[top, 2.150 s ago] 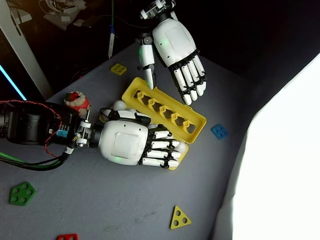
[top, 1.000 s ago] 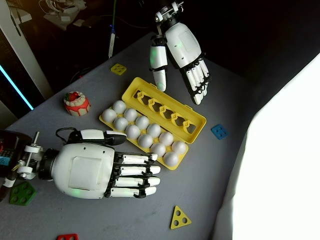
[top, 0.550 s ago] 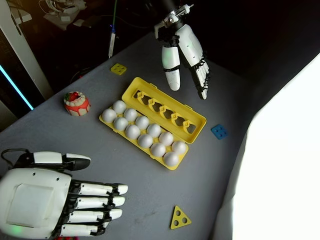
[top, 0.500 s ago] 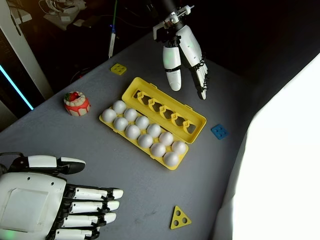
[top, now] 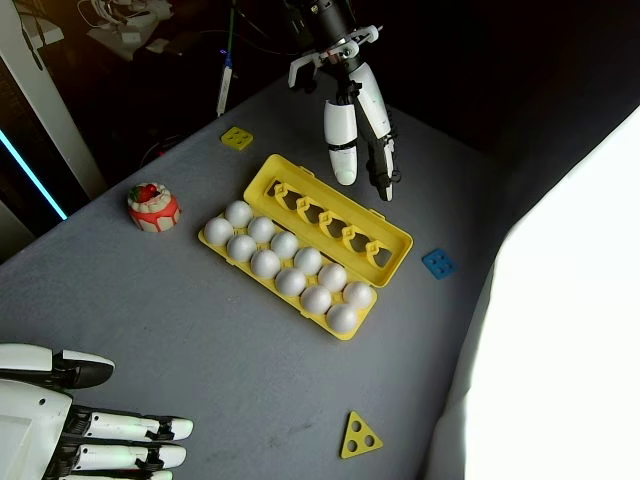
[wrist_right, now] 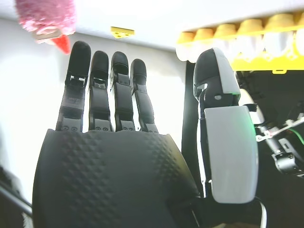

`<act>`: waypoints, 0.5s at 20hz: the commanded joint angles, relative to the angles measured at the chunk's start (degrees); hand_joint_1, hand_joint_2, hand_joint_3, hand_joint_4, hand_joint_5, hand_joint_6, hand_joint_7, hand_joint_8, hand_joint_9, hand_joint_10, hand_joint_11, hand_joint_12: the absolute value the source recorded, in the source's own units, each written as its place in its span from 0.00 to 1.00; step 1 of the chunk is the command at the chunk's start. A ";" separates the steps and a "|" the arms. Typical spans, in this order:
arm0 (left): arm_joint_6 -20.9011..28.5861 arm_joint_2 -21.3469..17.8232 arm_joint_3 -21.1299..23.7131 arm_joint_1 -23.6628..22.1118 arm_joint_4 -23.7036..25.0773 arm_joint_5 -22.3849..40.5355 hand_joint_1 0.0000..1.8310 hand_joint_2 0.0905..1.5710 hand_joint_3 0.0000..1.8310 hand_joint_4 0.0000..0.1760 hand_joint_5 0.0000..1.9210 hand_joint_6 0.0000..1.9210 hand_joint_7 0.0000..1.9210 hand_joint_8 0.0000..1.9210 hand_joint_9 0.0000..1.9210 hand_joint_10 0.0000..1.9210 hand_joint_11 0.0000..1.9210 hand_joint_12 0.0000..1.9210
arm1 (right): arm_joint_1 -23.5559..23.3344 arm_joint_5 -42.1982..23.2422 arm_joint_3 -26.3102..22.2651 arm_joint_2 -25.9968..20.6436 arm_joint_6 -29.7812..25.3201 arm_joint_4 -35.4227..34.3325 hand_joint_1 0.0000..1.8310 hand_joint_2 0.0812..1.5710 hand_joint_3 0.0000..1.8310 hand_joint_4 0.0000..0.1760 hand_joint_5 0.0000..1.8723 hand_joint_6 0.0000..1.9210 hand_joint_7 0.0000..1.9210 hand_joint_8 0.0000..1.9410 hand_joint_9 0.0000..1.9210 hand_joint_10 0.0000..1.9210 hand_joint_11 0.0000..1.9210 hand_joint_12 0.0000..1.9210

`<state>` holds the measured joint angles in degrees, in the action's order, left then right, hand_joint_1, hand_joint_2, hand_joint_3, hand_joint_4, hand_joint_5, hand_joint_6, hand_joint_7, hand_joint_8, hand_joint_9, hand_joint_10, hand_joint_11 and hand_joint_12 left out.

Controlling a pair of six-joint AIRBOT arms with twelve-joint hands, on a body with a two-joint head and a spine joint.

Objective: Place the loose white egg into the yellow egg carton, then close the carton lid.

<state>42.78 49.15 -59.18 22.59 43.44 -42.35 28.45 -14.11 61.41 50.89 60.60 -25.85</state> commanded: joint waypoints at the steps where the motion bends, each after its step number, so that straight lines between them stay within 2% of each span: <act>1: 1.56 0.22 0.25 0.11 1.99 0.88 0.09 0.82 0.00 0.26 0.14 0.01 0.17 0.01 0.21 0.03 0.00 0.64 | -0.67 -7.15 -0.01 -0.49 0.07 0.24 0.38 0.74 0.00 0.00 0.08 0.23 0.15 0.00 0.01 0.35 0.00 0.69; 5: 5.81 1.03 0.47 1.26 1.02 0.90 0.14 0.82 0.00 0.15 0.16 0.01 0.19 0.01 0.21 0.03 0.00 0.65 | -0.61 -7.73 -0.07 -0.49 0.05 0.24 0.39 0.74 0.00 0.00 0.09 0.23 0.17 0.01 0.02 0.35 0.00 0.71; 6: 6.41 1.22 0.50 1.47 0.79 0.90 0.13 0.82 0.00 0.15 0.16 0.01 0.21 0.01 0.22 0.03 0.00 0.68 | -0.61 -7.73 -0.09 -0.48 0.05 0.24 0.38 0.74 0.00 0.00 0.10 0.23 0.18 0.01 0.02 0.34 0.00 0.70; 7: 7.31 1.59 0.55 1.85 0.36 0.91 0.15 0.83 0.00 0.04 0.23 0.03 0.27 0.03 0.25 0.06 0.00 0.77 | -0.63 -7.83 -0.15 -0.46 0.05 0.24 0.38 0.74 0.00 0.00 0.10 0.23 0.19 0.01 0.03 0.34 0.00 0.71; 8: 8.21 1.88 0.63 2.16 0.18 0.91 0.15 0.83 0.00 0.02 0.25 0.03 0.29 0.02 0.25 0.10 0.00 0.80 | -0.64 -8.04 -0.20 -0.43 0.05 0.24 0.37 0.74 0.00 0.00 0.11 0.23 0.19 0.01 0.03 0.34 0.00 0.71; 10: 8.55 2.07 0.63 2.44 -0.05 0.90 0.15 0.83 0.00 0.02 0.25 0.03 0.29 0.02 0.25 0.10 0.00 0.80 | -0.64 -8.32 -0.24 -0.40 0.05 0.24 0.37 0.74 0.00 0.00 0.11 0.23 0.19 0.01 0.03 0.34 0.00 0.71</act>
<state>51.07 51.22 -58.52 25.30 41.60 -42.48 28.45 -16.23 61.23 50.85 60.69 -25.87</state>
